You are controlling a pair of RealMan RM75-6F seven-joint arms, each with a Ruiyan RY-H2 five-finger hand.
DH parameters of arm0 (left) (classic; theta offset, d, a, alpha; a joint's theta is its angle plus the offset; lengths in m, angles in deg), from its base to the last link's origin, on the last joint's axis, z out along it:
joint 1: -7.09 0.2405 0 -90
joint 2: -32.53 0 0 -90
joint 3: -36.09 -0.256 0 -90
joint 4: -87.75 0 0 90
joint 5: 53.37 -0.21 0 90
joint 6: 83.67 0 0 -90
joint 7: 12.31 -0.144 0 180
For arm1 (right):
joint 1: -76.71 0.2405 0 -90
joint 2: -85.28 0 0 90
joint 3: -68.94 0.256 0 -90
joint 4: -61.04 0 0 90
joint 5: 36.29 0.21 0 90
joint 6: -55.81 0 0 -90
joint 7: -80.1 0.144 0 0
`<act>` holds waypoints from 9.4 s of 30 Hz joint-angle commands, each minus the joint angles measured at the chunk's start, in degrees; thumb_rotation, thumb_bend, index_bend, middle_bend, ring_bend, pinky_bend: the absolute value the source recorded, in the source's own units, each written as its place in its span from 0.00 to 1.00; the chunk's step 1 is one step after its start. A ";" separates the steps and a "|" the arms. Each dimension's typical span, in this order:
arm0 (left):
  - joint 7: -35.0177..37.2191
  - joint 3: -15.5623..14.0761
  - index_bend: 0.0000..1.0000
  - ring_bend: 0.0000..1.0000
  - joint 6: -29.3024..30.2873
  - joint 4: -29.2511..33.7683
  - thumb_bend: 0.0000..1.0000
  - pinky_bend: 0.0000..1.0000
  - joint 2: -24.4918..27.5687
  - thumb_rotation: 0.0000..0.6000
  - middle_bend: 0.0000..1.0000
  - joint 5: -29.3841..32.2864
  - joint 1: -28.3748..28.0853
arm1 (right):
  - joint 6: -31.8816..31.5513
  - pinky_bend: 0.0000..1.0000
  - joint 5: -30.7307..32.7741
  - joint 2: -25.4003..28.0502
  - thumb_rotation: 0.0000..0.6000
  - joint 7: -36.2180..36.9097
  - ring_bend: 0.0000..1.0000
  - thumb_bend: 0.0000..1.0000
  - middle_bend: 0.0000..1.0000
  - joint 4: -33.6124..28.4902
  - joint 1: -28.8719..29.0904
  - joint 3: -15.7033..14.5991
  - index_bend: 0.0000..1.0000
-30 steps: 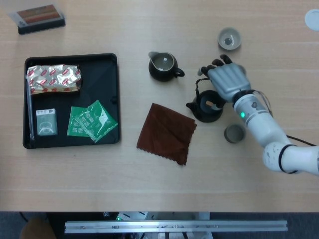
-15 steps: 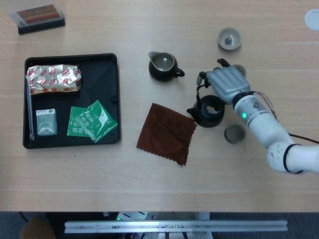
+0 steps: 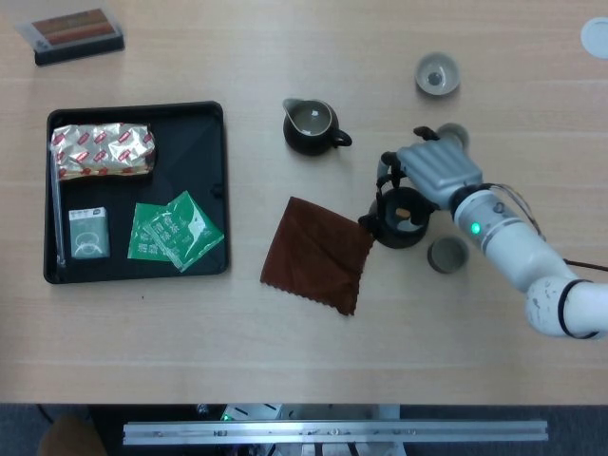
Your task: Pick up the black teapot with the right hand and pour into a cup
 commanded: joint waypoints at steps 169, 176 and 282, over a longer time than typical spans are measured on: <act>0.52 0.18 0.00 0.00 -0.34 -0.56 0.22 0.00 0.18 1.00 0.00 1.37 0.92 | 11.17 0.00 9.84 4.82 0.66 21.56 0.80 0.02 0.86 3.20 15.24 -8.92 0.86; 0.35 0.18 0.00 0.00 -0.31 -0.36 0.22 0.00 0.11 1.00 0.00 0.92 0.78 | 7.27 0.02 6.95 7.29 0.66 19.98 0.86 0.00 0.91 -0.33 14.51 -9.62 0.95; 0.66 -0.27 0.00 0.00 -0.07 -0.80 0.22 0.00 -0.60 1.00 0.00 -0.04 0.79 | -13.09 0.08 -4.76 10.29 0.45 -8.74 0.87 0.55 0.92 1.16 2.32 -7.77 1.00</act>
